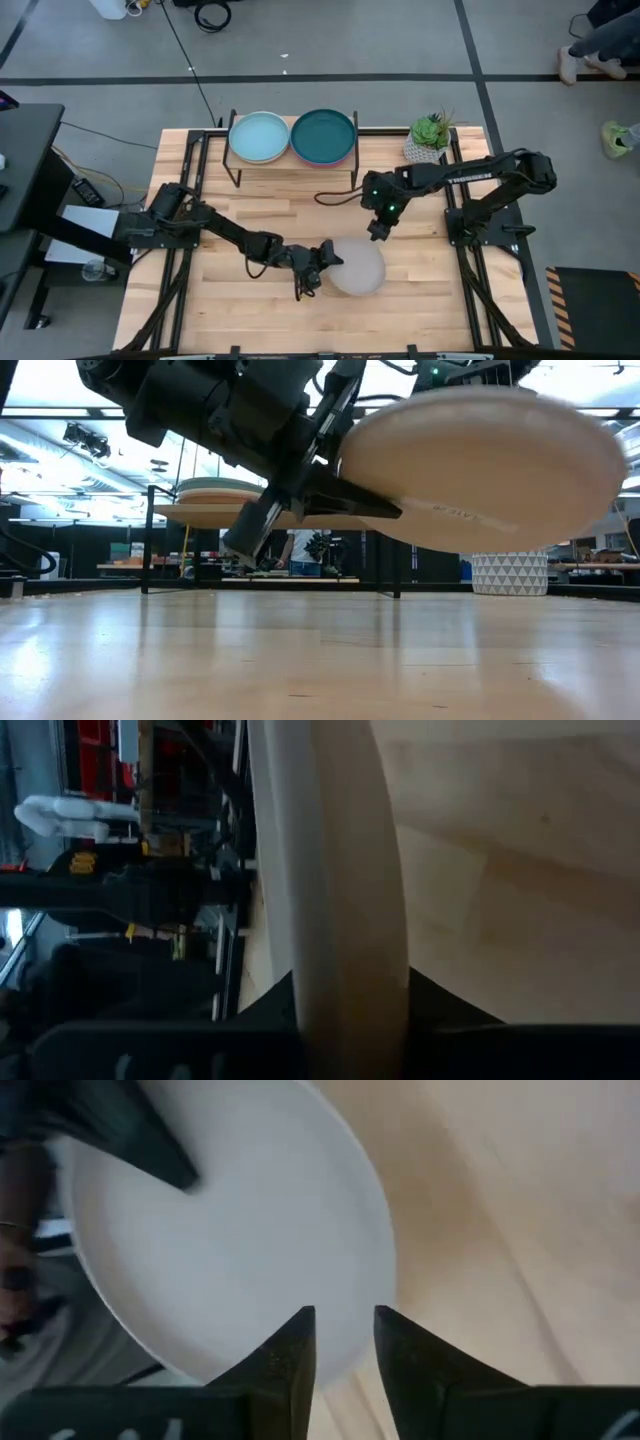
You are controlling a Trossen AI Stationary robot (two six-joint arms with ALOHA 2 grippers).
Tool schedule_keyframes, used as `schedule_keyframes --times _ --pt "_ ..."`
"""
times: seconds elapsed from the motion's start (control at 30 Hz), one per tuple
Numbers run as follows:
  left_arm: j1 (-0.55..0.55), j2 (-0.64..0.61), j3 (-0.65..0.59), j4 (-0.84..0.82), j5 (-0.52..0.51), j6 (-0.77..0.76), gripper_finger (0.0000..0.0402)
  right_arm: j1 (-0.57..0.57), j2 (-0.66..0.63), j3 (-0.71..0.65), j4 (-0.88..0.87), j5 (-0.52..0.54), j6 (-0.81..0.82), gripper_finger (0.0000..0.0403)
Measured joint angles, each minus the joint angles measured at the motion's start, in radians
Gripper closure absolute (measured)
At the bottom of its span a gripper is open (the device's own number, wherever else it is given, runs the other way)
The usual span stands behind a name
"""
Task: Place and stack plates onto a shelf
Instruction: Stack the gray plate on top of the blue plate on the shelf
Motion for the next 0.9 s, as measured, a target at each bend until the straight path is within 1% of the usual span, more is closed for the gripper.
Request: schedule_keyframes --times 0.1,0.2,0.3,0.4,0.47,0.53,0.6,0.67,0.77,0.9 --pt "-0.013 -0.022 0.0 -0.051 -0.064 -0.017 0.0337 -0.017 -0.011 0.076 -0.184 0.063 -0.064 0.0285" --pt "-0.029 -0.095 -0.001 -0.192 -0.137 -0.08 0.0343 -0.015 -0.059 0.127 -0.32 0.198 -0.118 0.0285" --pt "-0.044 -0.19 -0.001 -0.36 -0.199 -0.169 0.0344 -0.004 -0.15 0.129 -0.351 0.314 -0.121 0.0285" --pt "-0.072 -0.278 -0.001 -0.499 -0.309 -0.241 0.0344 0.028 -0.255 0.104 -0.348 0.444 -0.091 0.0285" --pt "-0.099 -0.34 -0.002 -0.593 -0.377 -0.288 0.0344 0.07 -0.331 0.072 -0.318 0.541 -0.049 0.0285" --pt "-0.126 -0.397 0.0 -0.67 -0.439 -0.332 0.0344 0.118 -0.403 0.024 -0.283 0.616 -0.009 0.0285" --pt "-0.149 -0.456 -0.001 -0.762 -0.52 -0.39 0.0344 0.169 -0.462 -0.036 -0.225 0.674 0.041 0.0285" --pt "-0.149 -0.517 -0.001 -0.841 -0.598 -0.44 0.0344 0.219 -0.504 -0.107 -0.15 0.72 0.08 0.0285" --pt "-0.114 -0.605 -0.001 -0.958 -0.682 -0.503 0.0344 0.271 -0.524 -0.214 0.002 0.743 0.094 0.0285" --pt "-0.008 -0.697 -0.002 -1.037 -0.703 -0.53 0.0344 0.305 -0.491 -0.304 0.182 0.742 0.071 0.0285"
